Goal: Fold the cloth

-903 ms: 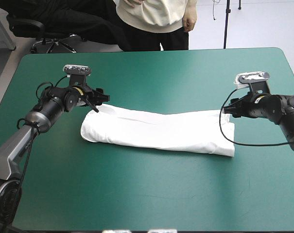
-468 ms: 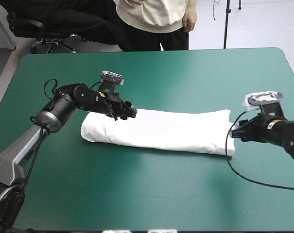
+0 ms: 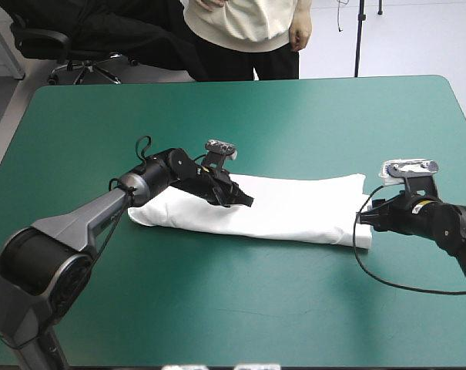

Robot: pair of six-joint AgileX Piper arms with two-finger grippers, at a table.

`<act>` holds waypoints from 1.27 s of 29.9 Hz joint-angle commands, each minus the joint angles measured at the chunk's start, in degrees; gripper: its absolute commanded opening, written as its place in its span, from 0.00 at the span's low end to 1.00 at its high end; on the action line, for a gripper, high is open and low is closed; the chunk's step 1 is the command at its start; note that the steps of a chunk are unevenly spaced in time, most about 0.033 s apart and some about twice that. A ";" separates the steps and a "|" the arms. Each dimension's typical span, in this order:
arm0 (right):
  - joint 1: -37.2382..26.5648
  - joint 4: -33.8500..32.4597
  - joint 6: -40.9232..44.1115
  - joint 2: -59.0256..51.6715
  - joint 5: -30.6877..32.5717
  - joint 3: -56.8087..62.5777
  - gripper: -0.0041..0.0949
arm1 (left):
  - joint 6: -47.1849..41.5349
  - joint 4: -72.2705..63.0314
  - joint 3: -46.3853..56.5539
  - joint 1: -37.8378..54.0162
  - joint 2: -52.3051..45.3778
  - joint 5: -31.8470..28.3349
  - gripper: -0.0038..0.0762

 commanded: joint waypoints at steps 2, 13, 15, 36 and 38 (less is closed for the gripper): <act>-0.45 0.54 1.45 2.05 -4.11 -1.25 0.59 | 0.50 -4.23 -1.68 -0.48 0.65 -2.23 0.03; -0.45 8.22 -1.91 13.52 -6.15 -1.37 0.60 | 0.44 -4.10 -1.68 -0.48 1.78 -2.23 0.03; -0.45 8.22 -1.99 16.71 -7.54 -1.37 0.64 | 0.44 -4.10 -1.68 -0.48 1.78 -2.23 0.03; -0.45 21.14 -19.07 22.54 -8.22 -1.72 0.02 | 0.44 -3.31 -1.68 -0.48 1.67 -3.49 0.03; -0.45 21.14 -19.07 20.29 -8.21 -2.07 0.02 | 0.44 -3.31 -1.80 -0.48 1.56 -3.61 0.03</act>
